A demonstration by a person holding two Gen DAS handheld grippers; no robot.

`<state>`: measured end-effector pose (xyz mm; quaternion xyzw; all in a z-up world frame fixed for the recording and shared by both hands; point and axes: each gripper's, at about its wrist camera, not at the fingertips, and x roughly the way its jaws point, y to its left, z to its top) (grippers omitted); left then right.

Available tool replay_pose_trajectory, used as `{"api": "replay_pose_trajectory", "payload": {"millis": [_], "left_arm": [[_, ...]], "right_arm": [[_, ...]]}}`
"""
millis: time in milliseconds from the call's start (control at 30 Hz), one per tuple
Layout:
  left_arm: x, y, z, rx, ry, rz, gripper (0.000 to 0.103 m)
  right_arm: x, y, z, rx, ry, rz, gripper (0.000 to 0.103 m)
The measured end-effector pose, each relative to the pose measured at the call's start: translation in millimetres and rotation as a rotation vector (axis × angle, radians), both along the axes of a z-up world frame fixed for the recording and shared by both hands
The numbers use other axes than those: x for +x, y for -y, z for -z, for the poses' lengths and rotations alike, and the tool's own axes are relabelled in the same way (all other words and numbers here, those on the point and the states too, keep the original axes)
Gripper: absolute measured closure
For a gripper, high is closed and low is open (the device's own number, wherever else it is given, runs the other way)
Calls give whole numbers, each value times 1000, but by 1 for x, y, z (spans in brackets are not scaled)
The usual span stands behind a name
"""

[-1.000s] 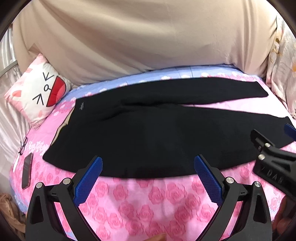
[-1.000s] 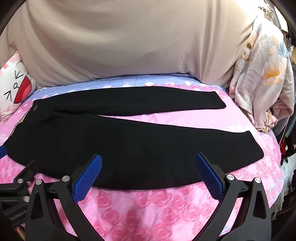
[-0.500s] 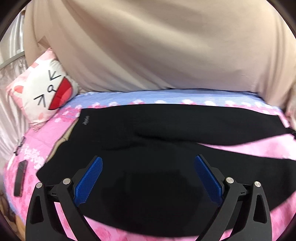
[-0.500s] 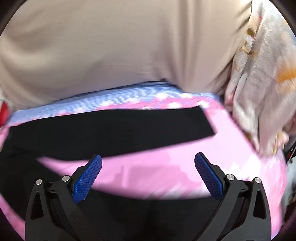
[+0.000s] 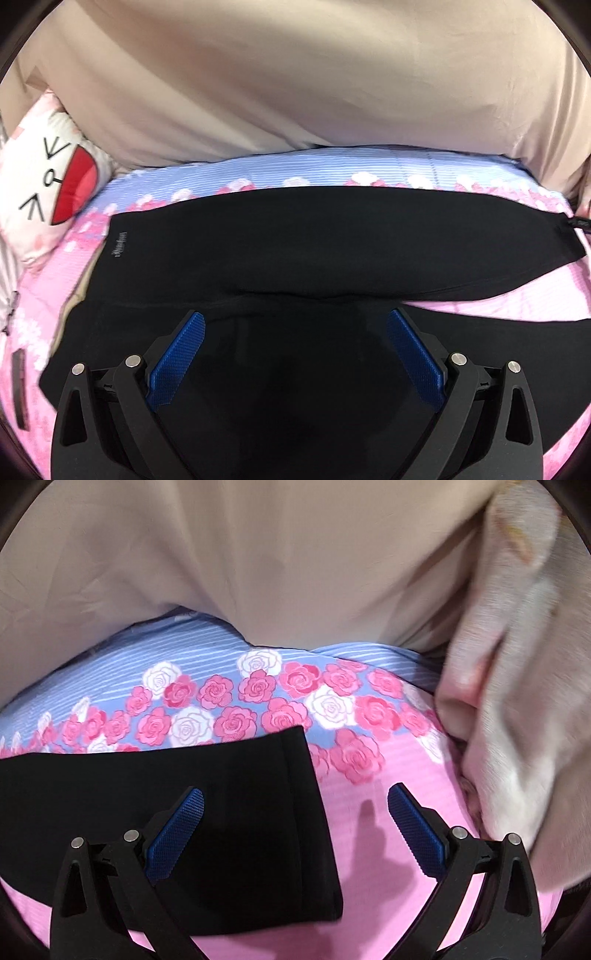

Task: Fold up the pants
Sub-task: 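Grasp the black trousers' leg hems with both grippers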

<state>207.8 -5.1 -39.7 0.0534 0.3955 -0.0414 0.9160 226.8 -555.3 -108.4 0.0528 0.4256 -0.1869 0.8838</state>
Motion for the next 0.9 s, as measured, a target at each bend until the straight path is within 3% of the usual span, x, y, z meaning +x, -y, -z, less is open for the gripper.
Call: {"api": "replay_pose_trajectory", "payload": {"millis": [233, 333, 400, 467, 533, 667, 800, 900], "left_arm": [[6, 10, 5, 24, 8, 25, 6], [24, 4, 9, 73, -52, 3, 6], [33, -11, 7, 69, -49, -24, 6], [49, -38, -1, 48, -37, -72, 6], [70, -75, -14, 19, -21, -134, 6], [126, -156, -30, -5, 14, -280, 6], [185, -222, -20, 101, -48, -407, 6], [215, -259, -2, 78, -142, -427, 6]], "right_arm": [[14, 9, 16, 80, 28, -89, 5], [15, 6, 16, 114, 58, -124, 24], [17, 2, 15, 132, 59, -142, 40], [17, -2, 14, 122, 53, -144, 53], [14, -4, 12, 128, 59, -143, 59], [6, -8, 11, 119, 56, -134, 61], [5, -14, 14, 112, 54, -117, 61], [4, -20, 17, 113, 55, -105, 61]]}}
